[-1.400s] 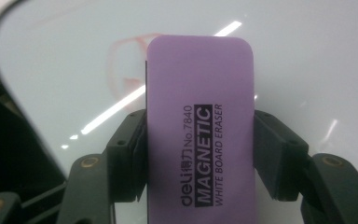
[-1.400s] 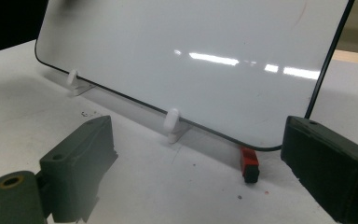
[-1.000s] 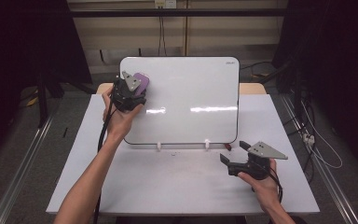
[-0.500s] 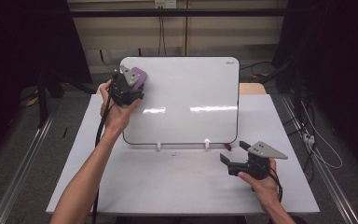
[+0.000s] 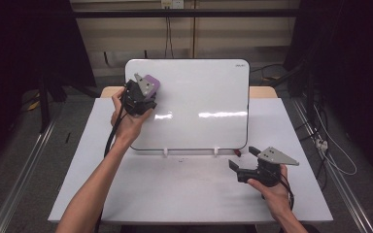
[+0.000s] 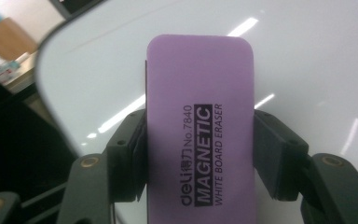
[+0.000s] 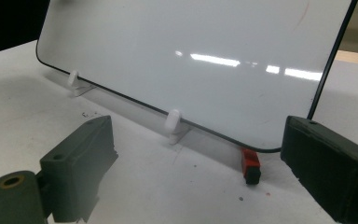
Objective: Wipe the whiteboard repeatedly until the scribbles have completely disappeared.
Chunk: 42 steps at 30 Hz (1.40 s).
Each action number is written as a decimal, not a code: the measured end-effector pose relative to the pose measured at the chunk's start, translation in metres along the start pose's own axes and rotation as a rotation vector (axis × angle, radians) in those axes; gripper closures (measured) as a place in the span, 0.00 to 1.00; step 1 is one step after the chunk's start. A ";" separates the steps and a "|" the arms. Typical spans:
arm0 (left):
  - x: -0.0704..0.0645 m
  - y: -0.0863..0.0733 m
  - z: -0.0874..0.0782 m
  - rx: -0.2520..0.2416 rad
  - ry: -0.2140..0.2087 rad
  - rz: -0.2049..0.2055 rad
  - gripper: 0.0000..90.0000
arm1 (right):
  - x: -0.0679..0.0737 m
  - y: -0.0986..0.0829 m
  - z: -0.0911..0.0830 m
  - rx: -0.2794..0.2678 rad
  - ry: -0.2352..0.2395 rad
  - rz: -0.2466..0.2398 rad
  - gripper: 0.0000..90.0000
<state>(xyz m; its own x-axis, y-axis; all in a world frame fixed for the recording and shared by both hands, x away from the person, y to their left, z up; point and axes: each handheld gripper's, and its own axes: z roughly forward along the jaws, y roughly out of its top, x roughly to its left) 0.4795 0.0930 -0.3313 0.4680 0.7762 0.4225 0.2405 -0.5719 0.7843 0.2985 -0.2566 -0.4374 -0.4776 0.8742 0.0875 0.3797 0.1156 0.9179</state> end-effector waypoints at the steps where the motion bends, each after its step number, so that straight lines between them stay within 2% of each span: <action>1: -0.003 0.001 0.000 0.000 -0.001 0.013 0.46 | 0.000 0.000 0.000 0.000 0.001 0.000 0.10; 2: -0.004 0.002 0.001 -0.003 0.012 0.023 0.46 | 0.000 0.000 0.000 0.001 0.001 -0.001 0.10; 4: -0.001 0.003 0.002 -0.005 -0.009 0.007 0.46 | 0.000 0.000 0.000 0.001 0.001 0.002 0.10; 5: 0.002 0.002 0.003 -0.016 -0.004 -0.005 0.46 | 0.000 -0.001 0.000 0.001 0.002 0.003 0.10; 12: 0.039 0.003 0.002 -0.016 0.087 -0.098 0.46 | -0.001 -0.001 -0.002 -0.004 -0.002 0.003 0.10; 17: 0.057 -0.002 -0.001 -0.009 0.114 -0.139 0.46 | -0.001 -0.001 -0.002 -0.001 -0.002 0.005 0.10; 18: 0.058 -0.003 -0.001 -0.009 0.108 -0.147 0.46 | -0.001 -0.001 -0.002 0.000 -0.003 0.004 0.10; 20: 0.055 -0.003 -0.001 -0.005 0.118 -0.130 0.46 | -0.001 -0.001 -0.002 -0.001 -0.001 0.003 0.10; 23: 0.046 -0.003 0.000 0.001 0.110 -0.113 0.46 | -0.001 -0.001 -0.001 -0.001 -0.002 0.005 0.10; 25: 0.037 -0.002 0.001 0.002 0.115 -0.085 0.46 | -0.001 -0.001 -0.001 -0.001 -0.003 0.004 0.10; 29: 0.016 0.002 0.002 0.001 0.090 -0.036 0.46 | 0.000 0.000 -0.001 -0.003 0.000 0.002 0.10; 30: 0.011 0.002 0.003 -0.010 0.081 -0.040 0.46 | 0.000 0.000 -0.001 -0.004 0.000 0.002 0.10; 34: -0.003 0.006 0.003 -0.008 0.057 0.002 0.46 | 0.000 0.000 -0.001 -0.003 0.001 0.003 0.10; 35: -0.002 0.008 0.004 -0.001 0.058 0.020 0.46 | 0.000 0.000 -0.001 -0.004 0.000 0.003 0.10; 36: -0.001 0.009 0.005 -0.006 0.046 0.007 0.46 | -0.001 0.000 -0.002 -0.004 0.000 0.003 0.10; 38: 0.006 0.011 0.005 -0.011 0.050 -0.003 0.46 | -0.001 0.000 -0.002 -0.004 0.001 0.004 0.10; 42: 0.030 0.017 0.005 -0.004 0.111 -0.047 0.46 | -0.001 -0.001 -0.002 -0.004 0.000 0.006 0.10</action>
<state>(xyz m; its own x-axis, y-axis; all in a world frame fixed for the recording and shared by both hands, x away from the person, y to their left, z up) 0.5020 0.1048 -0.3078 0.3595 0.8267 0.4329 0.2565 -0.5336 0.8059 0.2971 -0.2587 -0.4372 -0.4751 0.8750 0.0926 0.3789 0.1084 0.9191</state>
